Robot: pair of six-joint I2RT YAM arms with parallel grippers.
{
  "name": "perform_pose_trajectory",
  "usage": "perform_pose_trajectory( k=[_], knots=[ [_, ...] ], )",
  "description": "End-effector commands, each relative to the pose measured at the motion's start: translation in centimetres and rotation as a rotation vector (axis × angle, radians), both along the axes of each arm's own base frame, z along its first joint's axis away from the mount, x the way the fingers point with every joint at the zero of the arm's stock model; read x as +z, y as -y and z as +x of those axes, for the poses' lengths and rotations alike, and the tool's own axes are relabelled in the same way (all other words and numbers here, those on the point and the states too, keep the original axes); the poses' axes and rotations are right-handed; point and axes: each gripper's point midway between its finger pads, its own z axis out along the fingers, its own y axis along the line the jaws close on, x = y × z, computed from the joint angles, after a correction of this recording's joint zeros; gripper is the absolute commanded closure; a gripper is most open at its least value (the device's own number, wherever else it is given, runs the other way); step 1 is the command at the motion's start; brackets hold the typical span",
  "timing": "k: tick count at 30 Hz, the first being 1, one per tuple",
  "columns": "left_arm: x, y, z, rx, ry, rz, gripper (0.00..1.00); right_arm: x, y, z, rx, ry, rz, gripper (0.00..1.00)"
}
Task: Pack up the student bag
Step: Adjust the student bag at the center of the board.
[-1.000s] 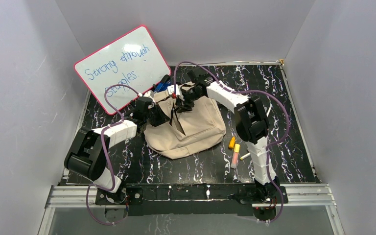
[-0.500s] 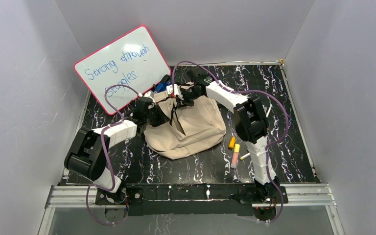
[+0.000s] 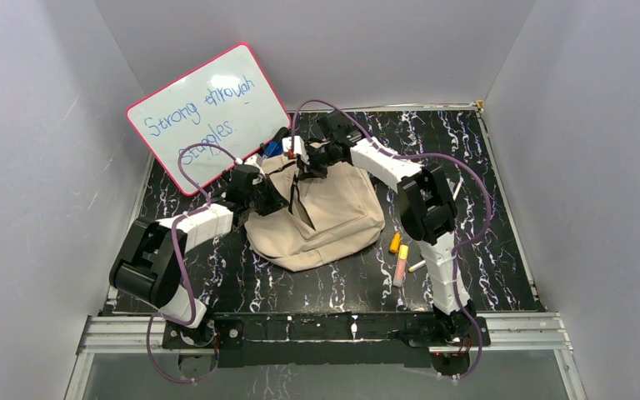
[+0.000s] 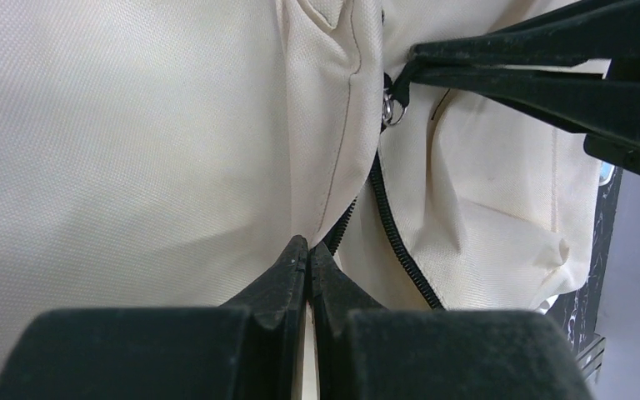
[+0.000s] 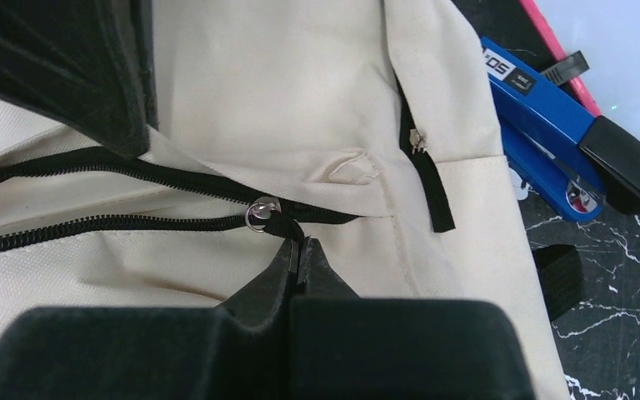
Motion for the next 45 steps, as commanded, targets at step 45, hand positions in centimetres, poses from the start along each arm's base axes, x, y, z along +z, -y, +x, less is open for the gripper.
perform_pose_trajectory(
  k=[45],
  knots=[
    [0.5,-0.4,-1.0,-0.014,-0.022,0.013,1.00,10.8,-1.3,5.7,-0.245,0.273,0.131,1.00]
  ],
)
